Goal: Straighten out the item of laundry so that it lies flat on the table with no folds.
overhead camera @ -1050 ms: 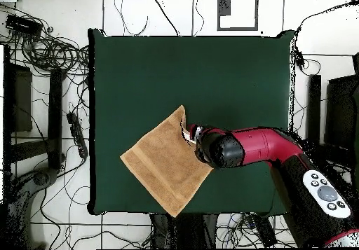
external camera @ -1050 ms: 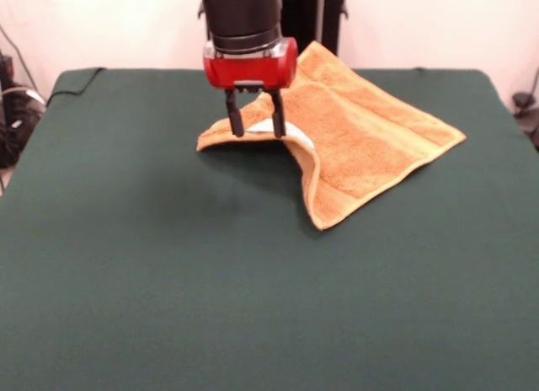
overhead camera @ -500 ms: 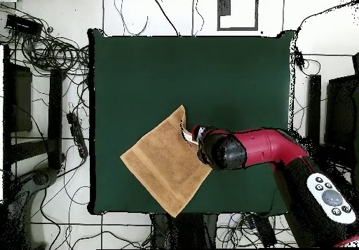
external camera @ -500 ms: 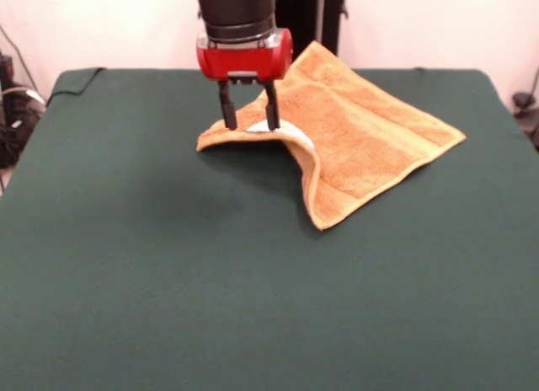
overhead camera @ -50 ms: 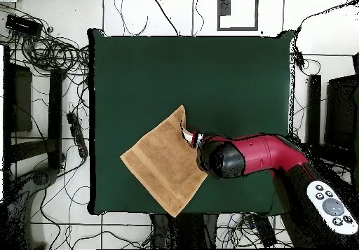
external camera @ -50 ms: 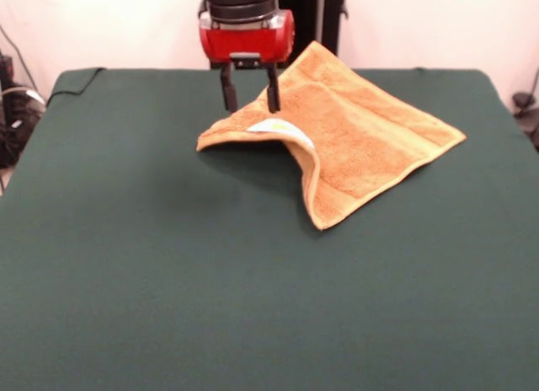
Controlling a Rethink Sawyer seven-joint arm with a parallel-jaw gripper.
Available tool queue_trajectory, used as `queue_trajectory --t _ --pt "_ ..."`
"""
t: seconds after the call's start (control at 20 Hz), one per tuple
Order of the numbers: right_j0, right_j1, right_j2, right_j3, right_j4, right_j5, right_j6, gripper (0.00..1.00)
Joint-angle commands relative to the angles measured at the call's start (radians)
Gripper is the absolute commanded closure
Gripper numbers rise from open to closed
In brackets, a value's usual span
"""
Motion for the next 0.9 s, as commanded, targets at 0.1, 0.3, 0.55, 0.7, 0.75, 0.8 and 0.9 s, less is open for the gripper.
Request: queue_trajectory --t 0.1,0.3,0.55,0.7,0.75,0.8,0.9 --pt "0.024 -0.001 0.056 0.138 -0.054 -0.017 -0.127 0.0" --pt "0.023 0.003 0.048 0.145 -0.066 -0.035 -0.117 0.0" --pt "0.021 0.027 0.033 0.15 -0.099 -0.074 -0.104 0.0" --pt "0.018 0.038 0.023 0.157 -0.122 -0.095 -0.09 0.0" --pt "0.017 0.042 0.018 0.159 -0.13 -0.103 -0.084 0.0" --pt "0.016 0.042 0.019 0.16 -0.134 -0.104 -0.081 0.0" --pt "0.014 0.044 0.02 0.16 -0.141 -0.108 -0.076 0.0"
